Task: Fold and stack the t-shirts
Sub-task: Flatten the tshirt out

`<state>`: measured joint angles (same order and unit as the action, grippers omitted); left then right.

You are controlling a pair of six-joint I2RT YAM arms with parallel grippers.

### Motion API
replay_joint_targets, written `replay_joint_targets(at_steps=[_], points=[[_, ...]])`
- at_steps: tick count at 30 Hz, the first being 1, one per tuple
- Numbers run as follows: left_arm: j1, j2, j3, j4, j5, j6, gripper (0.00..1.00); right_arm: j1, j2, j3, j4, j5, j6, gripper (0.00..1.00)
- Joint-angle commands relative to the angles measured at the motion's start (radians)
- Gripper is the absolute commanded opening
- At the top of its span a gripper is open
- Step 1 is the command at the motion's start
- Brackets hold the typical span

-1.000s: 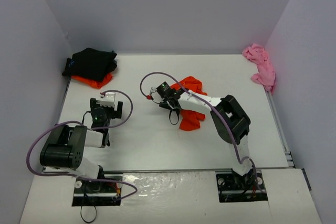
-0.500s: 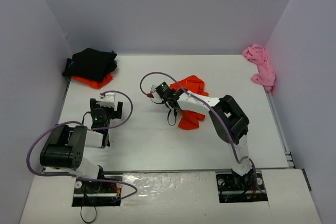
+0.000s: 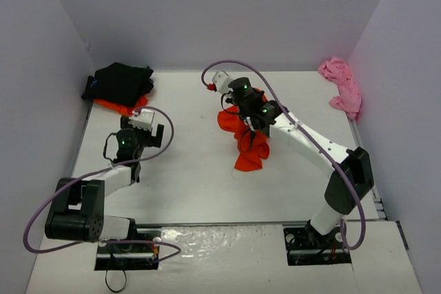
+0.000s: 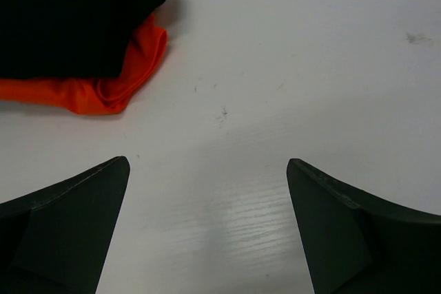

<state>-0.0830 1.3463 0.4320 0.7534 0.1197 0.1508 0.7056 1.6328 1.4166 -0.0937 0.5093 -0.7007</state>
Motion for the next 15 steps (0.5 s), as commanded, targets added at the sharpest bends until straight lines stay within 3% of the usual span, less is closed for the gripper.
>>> replay_joint_targets(at_steps=[1,4,15], points=[[-0.013,0.010,0.268,-0.264,0.139,-0.034,0.97,-0.069,-0.077,0.075,0.013,-0.009,0.043,0.00],[-0.062,0.091,0.354,-0.316,0.173,-0.073,0.97,-0.136,-0.081,0.077,-0.004,-0.036,0.048,0.00],[-0.227,0.642,1.174,-0.978,0.375,-0.005,0.97,-0.192,-0.119,-0.088,0.004,-0.070,0.054,0.00]])
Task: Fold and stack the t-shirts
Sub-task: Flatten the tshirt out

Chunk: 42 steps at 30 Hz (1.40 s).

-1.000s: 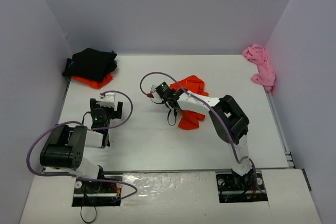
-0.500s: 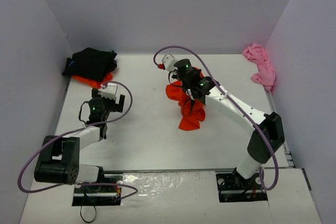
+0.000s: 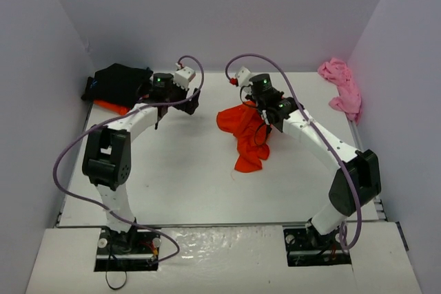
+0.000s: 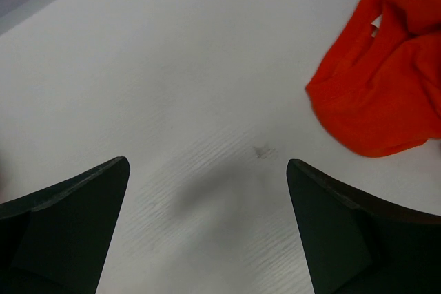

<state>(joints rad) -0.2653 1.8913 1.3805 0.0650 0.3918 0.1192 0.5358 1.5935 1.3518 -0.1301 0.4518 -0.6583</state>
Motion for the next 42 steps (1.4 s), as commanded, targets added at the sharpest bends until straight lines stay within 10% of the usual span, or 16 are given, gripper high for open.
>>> replay_joint_targets(at_steps=[1,20,36,40,42], points=[[-0.056,0.136,0.290,-0.312,0.102,0.028,0.97,-0.029,-0.086,-0.034,0.041,-0.021,0.012,0.00],[-0.182,0.350,0.597,-0.534,-0.169,0.081,0.97,-0.155,-0.149,-0.130,0.088,-0.076,0.020,0.00],[-0.189,0.531,0.967,-0.725,0.048,0.083,0.97,-0.155,-0.143,-0.150,0.091,-0.089,0.032,0.00],[-0.190,0.571,1.053,-0.733,0.056,0.080,0.67,-0.157,-0.148,-0.165,0.095,-0.086,0.030,0.00],[-0.191,0.595,1.090,-0.752,0.070,0.085,0.72,-0.157,-0.149,-0.170,0.097,-0.086,0.029,0.00]])
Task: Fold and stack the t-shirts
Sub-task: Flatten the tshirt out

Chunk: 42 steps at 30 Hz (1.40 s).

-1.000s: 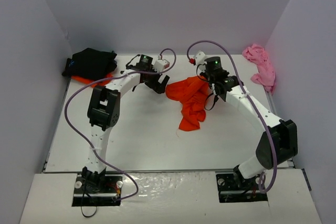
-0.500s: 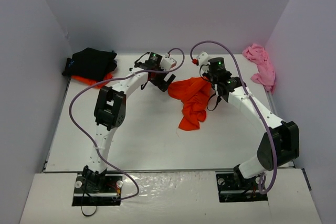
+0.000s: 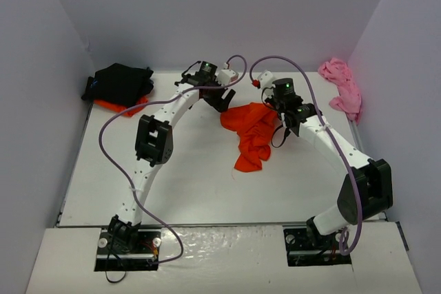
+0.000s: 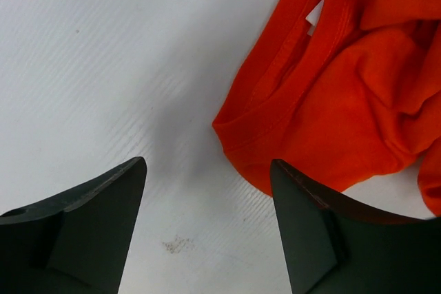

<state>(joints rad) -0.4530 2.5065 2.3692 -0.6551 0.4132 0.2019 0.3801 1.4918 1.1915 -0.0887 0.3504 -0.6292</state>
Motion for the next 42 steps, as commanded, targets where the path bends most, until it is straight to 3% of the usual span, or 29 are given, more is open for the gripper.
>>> replay_joint_targets(at_steps=[1,3,11,16,21,25,26,28,33,39,42], points=[[-0.004,-0.015,0.109,-0.035,0.057,0.002,0.76,-0.001,-0.048,-0.012,0.056,0.015,0.000,0.00],[-0.010,0.001,0.128,-0.036,0.073,0.005,0.78,-0.001,-0.048,-0.017,0.060,0.016,-0.004,0.00],[-0.033,0.093,0.232,-0.080,0.143,0.015,0.60,0.000,-0.048,-0.019,0.061,0.016,0.000,0.00],[-0.044,0.150,0.287,-0.096,0.182,0.011,0.58,0.000,-0.045,-0.016,0.060,0.015,0.005,0.00],[-0.046,0.186,0.320,-0.103,0.197,0.010,0.38,0.002,-0.040,-0.012,0.056,0.016,0.007,0.00],[-0.046,0.210,0.334,-0.103,0.200,0.011,0.37,0.009,-0.035,-0.009,0.052,0.015,0.010,0.00],[-0.045,0.214,0.338,-0.104,0.201,0.011,0.28,0.009,-0.033,-0.010,0.051,0.014,0.009,0.00],[-0.044,0.220,0.343,-0.104,0.200,0.010,0.00,0.011,-0.030,-0.010,0.050,0.013,0.008,0.00],[-0.036,0.203,0.332,-0.122,0.172,0.019,0.00,0.011,-0.026,-0.004,0.053,0.013,0.009,0.00],[0.000,0.008,0.205,-0.077,0.008,0.039,0.00,-0.004,0.030,0.014,0.138,0.119,-0.015,0.00],[0.032,-0.122,0.111,-0.056,-0.007,0.041,0.00,-0.014,0.069,0.040,0.164,0.154,-0.030,0.00]])
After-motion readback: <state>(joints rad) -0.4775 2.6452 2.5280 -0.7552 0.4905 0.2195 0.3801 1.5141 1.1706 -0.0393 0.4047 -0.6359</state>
